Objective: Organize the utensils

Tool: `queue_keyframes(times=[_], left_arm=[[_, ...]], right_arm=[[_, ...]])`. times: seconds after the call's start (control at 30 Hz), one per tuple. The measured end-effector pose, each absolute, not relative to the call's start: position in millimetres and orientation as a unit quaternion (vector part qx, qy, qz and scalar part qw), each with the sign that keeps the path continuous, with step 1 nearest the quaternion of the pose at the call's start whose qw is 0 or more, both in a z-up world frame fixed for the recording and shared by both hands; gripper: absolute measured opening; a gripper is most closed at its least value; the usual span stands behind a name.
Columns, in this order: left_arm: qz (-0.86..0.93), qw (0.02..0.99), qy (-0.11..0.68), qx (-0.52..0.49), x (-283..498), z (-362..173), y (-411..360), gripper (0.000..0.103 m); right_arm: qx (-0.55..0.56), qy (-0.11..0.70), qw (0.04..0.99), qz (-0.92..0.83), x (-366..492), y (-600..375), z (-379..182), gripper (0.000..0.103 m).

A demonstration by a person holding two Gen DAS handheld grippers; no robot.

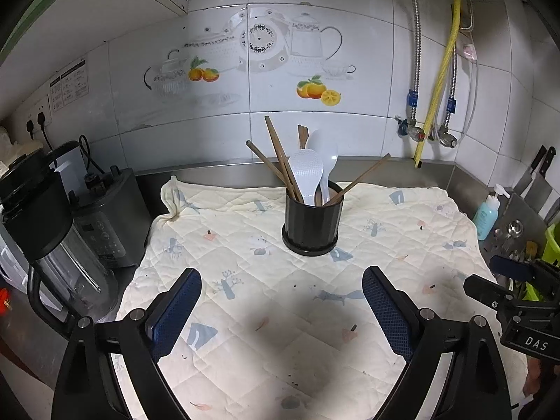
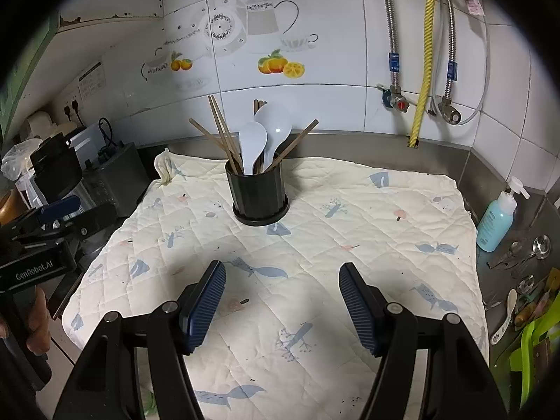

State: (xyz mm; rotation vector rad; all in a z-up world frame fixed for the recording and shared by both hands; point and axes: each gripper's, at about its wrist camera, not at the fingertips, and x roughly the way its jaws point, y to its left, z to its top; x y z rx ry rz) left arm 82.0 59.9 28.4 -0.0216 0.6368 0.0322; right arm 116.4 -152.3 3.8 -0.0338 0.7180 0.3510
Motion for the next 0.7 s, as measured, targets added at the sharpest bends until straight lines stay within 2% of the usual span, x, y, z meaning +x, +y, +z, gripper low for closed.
queue_keyframes(times=[0.7], left_arm=[[0.013,0.948,0.318,-0.001,81.9,25.0,59.1,0.101]], right_arm=[[-0.003,0.353,0.919,0.173,114.3,-153.3,2.9,0.074]])
